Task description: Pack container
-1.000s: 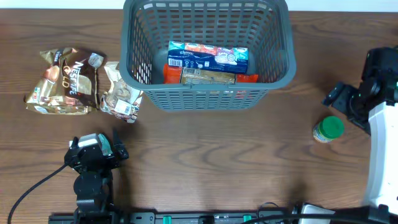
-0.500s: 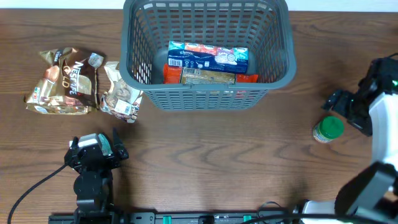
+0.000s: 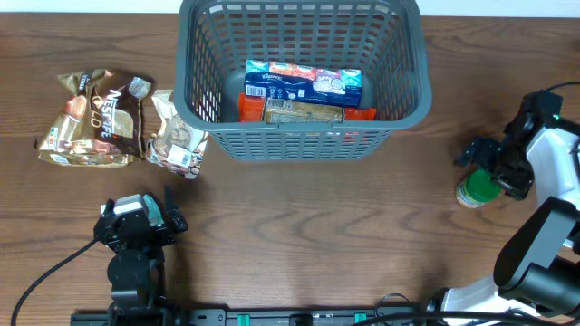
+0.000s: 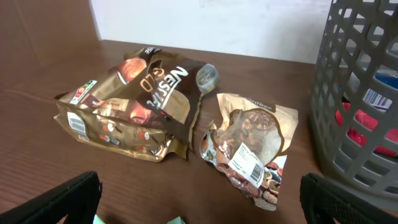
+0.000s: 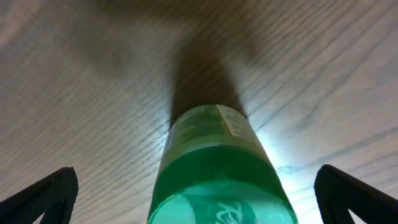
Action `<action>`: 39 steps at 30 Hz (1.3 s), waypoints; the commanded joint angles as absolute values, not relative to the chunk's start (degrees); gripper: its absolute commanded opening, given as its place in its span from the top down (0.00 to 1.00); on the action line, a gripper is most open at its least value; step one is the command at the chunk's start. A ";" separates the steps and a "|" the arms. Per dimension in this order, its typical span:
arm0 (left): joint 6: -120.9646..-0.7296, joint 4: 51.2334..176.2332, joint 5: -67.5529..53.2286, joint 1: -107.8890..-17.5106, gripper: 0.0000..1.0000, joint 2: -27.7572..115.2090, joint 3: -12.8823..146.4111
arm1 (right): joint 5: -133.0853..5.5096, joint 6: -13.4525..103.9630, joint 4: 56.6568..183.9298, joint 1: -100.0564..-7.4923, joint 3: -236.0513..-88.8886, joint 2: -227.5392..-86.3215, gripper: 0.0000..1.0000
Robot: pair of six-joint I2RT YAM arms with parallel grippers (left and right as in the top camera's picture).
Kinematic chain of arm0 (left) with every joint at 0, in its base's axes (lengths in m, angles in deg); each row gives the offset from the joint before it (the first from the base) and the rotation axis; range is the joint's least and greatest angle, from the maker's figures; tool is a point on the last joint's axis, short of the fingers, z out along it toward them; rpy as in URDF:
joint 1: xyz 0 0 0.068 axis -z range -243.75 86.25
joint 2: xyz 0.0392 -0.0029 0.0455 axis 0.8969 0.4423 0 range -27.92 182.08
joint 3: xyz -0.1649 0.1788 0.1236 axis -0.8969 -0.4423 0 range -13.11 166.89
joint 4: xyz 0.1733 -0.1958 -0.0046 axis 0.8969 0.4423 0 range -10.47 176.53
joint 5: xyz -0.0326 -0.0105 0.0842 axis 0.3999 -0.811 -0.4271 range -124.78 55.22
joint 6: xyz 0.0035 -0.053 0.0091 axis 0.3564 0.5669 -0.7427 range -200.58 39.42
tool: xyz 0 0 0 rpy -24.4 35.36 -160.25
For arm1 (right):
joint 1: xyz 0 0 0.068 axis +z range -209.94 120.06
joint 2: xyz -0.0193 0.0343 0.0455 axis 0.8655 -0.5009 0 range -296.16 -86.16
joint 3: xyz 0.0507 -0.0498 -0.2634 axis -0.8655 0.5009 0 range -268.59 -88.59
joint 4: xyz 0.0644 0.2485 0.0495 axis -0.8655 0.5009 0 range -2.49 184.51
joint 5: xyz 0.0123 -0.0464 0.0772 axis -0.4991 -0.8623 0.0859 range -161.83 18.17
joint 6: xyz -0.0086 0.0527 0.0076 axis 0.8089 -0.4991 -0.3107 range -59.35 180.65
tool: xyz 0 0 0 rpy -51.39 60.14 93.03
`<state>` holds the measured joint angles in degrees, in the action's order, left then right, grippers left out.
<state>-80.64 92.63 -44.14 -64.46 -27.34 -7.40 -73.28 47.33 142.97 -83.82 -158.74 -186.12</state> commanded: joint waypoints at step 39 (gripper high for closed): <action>-81.21 93.11 -44.36 -64.81 0.01 -27.69 -8.84 | -72.87 47.88 130.66 -83.86 -148.36 -186.69 0.02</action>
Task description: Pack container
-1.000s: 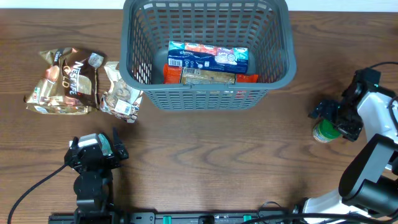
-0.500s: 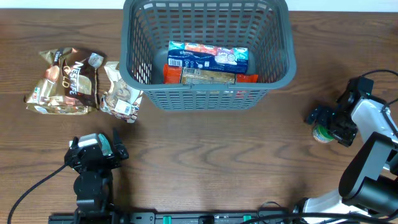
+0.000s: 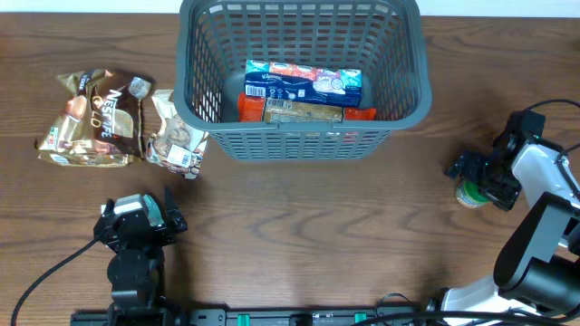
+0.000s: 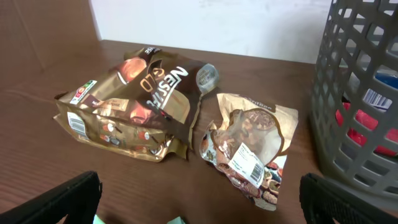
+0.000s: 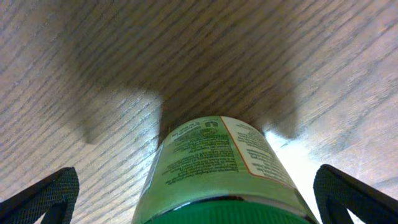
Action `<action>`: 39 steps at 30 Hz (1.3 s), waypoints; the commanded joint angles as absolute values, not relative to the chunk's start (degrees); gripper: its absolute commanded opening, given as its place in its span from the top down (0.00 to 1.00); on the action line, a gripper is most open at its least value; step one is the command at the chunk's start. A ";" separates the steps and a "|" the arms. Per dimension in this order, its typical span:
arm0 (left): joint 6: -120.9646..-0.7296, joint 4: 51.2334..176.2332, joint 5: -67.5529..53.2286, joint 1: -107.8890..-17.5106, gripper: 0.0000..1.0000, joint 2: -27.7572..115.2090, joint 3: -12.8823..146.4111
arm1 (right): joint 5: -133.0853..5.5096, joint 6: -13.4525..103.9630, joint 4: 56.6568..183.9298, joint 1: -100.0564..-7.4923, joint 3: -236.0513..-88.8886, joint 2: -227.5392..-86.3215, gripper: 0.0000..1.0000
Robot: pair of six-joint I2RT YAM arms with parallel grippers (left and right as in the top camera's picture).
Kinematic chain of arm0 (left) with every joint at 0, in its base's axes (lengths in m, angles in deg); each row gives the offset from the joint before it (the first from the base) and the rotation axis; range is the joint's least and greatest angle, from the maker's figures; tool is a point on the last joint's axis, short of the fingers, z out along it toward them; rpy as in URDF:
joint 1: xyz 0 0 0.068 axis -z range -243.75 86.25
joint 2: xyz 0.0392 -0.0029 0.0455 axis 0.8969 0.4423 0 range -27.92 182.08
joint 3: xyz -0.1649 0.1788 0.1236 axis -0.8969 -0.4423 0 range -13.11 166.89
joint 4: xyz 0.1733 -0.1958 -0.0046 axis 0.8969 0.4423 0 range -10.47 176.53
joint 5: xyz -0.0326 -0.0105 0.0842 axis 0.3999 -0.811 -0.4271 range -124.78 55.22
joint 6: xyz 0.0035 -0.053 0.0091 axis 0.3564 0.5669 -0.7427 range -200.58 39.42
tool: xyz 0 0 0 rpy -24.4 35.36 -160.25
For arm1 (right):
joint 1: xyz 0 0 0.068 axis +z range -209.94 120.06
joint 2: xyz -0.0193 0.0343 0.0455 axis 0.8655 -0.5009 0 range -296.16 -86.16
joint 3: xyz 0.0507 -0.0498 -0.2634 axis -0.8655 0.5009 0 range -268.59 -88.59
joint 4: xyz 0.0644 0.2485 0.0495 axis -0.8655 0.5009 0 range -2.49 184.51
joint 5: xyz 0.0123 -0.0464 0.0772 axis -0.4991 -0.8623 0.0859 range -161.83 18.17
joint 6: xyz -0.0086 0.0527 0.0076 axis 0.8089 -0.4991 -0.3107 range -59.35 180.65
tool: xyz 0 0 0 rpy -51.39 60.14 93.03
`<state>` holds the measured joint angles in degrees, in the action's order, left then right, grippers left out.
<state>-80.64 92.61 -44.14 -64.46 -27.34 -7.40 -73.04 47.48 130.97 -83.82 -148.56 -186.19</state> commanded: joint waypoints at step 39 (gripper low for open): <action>-81.21 93.11 -44.36 -64.81 0.01 -27.69 -8.84 | -72.87 47.88 130.42 -83.86 -148.36 -186.69 0.01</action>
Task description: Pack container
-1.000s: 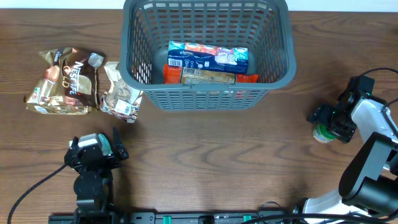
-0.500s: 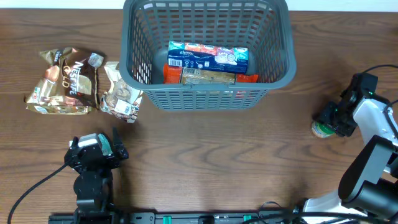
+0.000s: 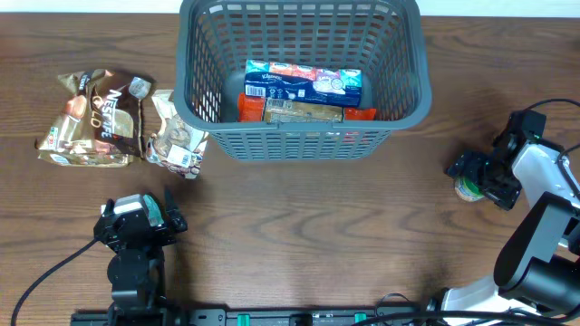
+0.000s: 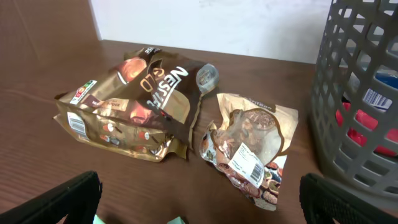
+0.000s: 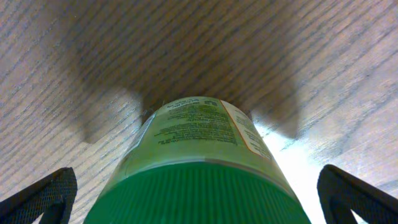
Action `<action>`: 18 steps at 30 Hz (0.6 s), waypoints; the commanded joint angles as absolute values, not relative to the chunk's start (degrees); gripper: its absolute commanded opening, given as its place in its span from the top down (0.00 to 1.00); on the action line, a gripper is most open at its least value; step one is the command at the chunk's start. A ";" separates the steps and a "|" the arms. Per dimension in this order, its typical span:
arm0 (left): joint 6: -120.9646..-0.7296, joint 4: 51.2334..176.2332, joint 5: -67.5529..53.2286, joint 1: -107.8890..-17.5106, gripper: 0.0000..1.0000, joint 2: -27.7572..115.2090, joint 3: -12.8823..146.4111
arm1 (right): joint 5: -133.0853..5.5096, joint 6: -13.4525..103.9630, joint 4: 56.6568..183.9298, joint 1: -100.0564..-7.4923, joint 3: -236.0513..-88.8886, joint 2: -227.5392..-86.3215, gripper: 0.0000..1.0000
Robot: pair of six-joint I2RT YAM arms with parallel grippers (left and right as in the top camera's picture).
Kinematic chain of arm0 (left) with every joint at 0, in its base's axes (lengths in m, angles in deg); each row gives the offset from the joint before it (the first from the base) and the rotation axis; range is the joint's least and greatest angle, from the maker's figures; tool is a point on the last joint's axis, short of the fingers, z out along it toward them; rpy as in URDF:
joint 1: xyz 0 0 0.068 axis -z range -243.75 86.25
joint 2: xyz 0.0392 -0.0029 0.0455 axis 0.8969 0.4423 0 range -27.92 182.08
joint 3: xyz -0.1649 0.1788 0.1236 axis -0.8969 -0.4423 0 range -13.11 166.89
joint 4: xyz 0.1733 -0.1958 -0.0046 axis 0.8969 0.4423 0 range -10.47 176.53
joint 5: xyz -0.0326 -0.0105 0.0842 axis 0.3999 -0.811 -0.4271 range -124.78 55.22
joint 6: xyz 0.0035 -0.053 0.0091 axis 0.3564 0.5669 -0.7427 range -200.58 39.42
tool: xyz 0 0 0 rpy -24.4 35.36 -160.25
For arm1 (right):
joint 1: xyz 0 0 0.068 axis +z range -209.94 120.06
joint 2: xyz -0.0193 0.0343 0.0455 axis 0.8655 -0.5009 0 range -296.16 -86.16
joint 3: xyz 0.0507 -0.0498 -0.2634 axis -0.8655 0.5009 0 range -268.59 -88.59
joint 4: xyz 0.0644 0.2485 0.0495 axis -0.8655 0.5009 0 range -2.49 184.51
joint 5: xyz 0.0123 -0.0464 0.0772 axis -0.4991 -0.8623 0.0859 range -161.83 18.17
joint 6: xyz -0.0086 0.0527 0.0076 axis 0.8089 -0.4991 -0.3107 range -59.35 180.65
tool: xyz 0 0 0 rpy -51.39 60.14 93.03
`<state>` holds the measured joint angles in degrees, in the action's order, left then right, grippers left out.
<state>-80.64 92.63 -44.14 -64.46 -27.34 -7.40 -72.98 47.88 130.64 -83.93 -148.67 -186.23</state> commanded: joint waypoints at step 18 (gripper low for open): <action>-81.21 93.11 -44.36 -64.81 0.01 -27.69 -8.84 | -72.87 47.88 129.68 -83.86 -148.36 -186.69 0.96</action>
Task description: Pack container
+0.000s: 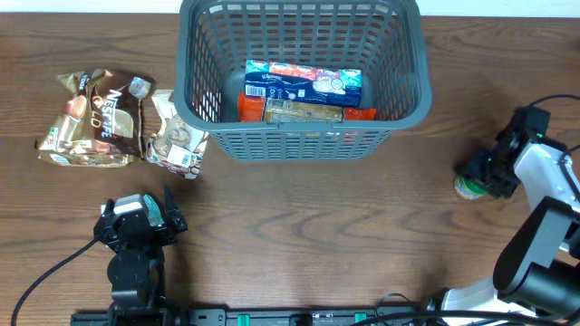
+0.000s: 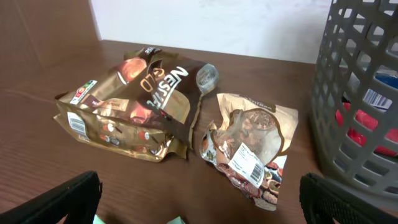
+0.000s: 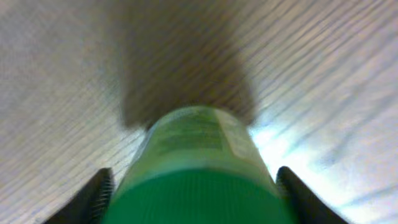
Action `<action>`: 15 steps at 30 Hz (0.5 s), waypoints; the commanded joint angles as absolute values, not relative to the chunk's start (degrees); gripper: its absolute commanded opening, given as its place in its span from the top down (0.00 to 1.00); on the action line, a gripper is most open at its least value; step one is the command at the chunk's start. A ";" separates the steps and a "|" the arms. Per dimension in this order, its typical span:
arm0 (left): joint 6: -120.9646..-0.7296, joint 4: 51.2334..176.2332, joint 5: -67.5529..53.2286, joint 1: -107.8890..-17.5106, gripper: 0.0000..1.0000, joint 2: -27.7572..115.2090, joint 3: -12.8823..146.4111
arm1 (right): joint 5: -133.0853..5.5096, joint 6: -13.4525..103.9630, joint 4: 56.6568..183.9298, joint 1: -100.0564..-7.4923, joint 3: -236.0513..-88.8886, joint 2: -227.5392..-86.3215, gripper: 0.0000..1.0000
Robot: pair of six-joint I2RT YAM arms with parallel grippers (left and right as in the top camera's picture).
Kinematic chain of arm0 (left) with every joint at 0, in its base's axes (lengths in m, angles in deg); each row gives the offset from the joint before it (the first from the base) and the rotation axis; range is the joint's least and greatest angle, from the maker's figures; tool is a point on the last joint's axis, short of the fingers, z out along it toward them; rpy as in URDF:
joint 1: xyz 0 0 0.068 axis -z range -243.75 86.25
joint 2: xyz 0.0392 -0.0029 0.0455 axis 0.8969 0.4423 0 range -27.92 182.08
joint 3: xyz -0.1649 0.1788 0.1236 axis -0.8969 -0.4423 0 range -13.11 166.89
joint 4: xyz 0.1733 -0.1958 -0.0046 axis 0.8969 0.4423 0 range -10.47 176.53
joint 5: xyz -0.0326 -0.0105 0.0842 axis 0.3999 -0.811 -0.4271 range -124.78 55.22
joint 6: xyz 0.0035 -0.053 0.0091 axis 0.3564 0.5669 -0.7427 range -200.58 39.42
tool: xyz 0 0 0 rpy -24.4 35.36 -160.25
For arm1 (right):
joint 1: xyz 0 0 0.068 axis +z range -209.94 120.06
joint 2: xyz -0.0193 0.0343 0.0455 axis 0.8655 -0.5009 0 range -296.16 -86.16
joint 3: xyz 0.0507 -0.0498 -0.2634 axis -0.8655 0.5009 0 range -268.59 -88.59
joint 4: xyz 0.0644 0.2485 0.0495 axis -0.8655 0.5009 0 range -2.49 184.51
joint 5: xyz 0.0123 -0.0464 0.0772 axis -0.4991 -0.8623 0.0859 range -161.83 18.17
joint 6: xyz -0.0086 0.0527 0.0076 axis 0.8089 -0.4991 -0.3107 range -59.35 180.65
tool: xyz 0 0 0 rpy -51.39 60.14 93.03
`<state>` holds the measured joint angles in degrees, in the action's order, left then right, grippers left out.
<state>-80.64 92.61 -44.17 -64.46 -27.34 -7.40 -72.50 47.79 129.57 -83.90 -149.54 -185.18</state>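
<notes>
A green-capped bottle [image 1: 466, 187] stands on the table at the far right. My right gripper [image 1: 478, 177] is shut on the bottle; in the right wrist view its fingers [image 3: 99, 190] press both sides of the bottle [image 3: 196, 155], with blur. The grey basket [image 1: 299, 138] at the back holds a blue tissue box [image 1: 304, 81] and red and tan packs. A brown Nescafe bag [image 1: 95, 118] and a clear snack bag [image 1: 177, 136] lie left of the basket. My left gripper [image 1: 138, 210] rests open near the front, facing the Nescafe bag [image 2: 134, 109] and the snack bag [image 2: 249, 146].
The basket wall [image 2: 357, 93] rises at the right of the left wrist view. A black cable [image 1: 45, 272] runs from the left arm toward the front left corner. Bare wood lies between the basket and the front edge.
My right gripper's fingers, wide apart around the green bottle before, now stand tight against its sides. The bottle stays at the same spot. The left arm has not moved.
My right gripper hung open just above and beside the green bottle. Then it sat lower with the bottle between its open fingers and stayed so. Now it is shut on the bottle. The bags, basket and left arm stayed put throughout.
</notes>
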 commanded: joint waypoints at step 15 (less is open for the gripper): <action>-81.21 93.11 -44.36 -64.81 0.01 -27.69 -8.84 | -72.89 47.88 129.75 -83.88 -148.32 -186.69 0.32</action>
<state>-80.64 92.61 -44.14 -64.46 -27.34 -7.40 -72.74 47.79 129.70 -83.93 -149.02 -185.62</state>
